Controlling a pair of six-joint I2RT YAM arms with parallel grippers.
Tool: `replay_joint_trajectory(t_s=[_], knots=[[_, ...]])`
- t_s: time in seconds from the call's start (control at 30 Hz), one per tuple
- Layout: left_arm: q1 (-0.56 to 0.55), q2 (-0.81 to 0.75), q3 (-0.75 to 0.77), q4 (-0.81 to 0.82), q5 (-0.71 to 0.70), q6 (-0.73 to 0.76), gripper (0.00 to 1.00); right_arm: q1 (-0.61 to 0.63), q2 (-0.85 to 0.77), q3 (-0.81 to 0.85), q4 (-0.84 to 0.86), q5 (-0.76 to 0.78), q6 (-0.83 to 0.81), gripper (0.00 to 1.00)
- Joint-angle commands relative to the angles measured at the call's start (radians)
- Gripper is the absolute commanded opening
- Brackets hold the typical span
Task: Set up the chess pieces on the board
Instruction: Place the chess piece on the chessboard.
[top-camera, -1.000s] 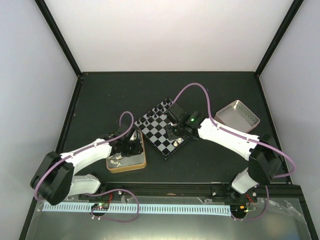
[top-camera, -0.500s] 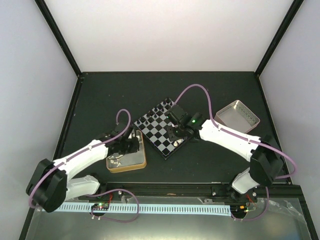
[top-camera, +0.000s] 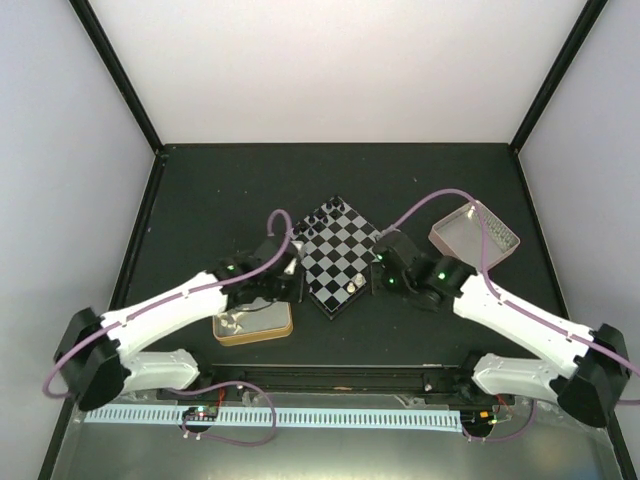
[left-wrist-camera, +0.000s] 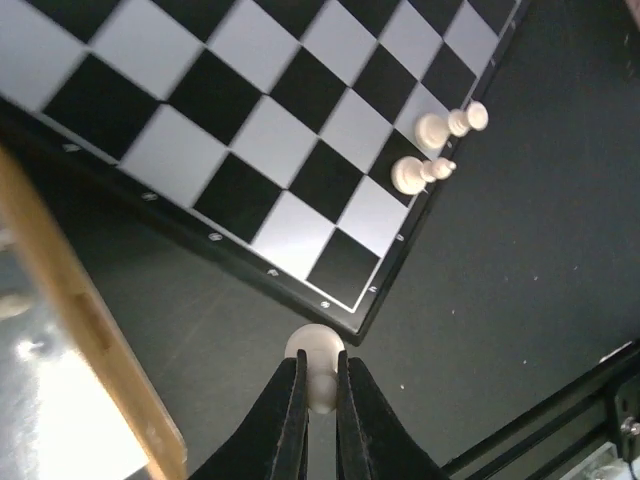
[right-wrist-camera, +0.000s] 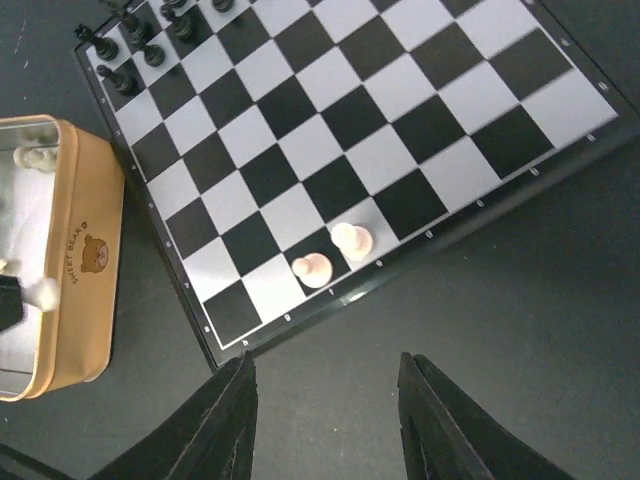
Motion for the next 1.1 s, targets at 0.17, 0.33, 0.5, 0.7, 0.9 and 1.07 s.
replay_joint_trajectory(t_s=[0.17,0.33,0.5,0.7,0.9,1.07], knots=[[-0.137,0.383,0.232,-0.075,-0.165,0.026,0.02,-0.050,-0.095,-0.082,0.035,0.063,0.092,0.41],[-0.138,0.461,0.273,-0.082,-0.166,0.035,0.01,-0.091,-0.062,-0.074,0.058,0.056,0.038,0.41],[-0.139,0.538,0.332,-0.107,-0.147,0.053,0.02,-0.125,-0.059,-0.096,0.087,0.047,0.023,0.41],[-0.139,0.573,0.358,-0.139,-0.152,0.058,0.02,-0.166,-0.066,-0.127,0.115,0.020,0.019,0.41],[-0.138,0.572,0.368,-0.172,-0.154,0.053,0.02,-0.184,-0.056,-0.128,0.120,0.006,0.005,0.41],[-0.137,0.572,0.384,-0.179,-0.137,0.062,0.18,-0.185,-0.055,-0.127,0.122,-0.006,0.008,0.42]])
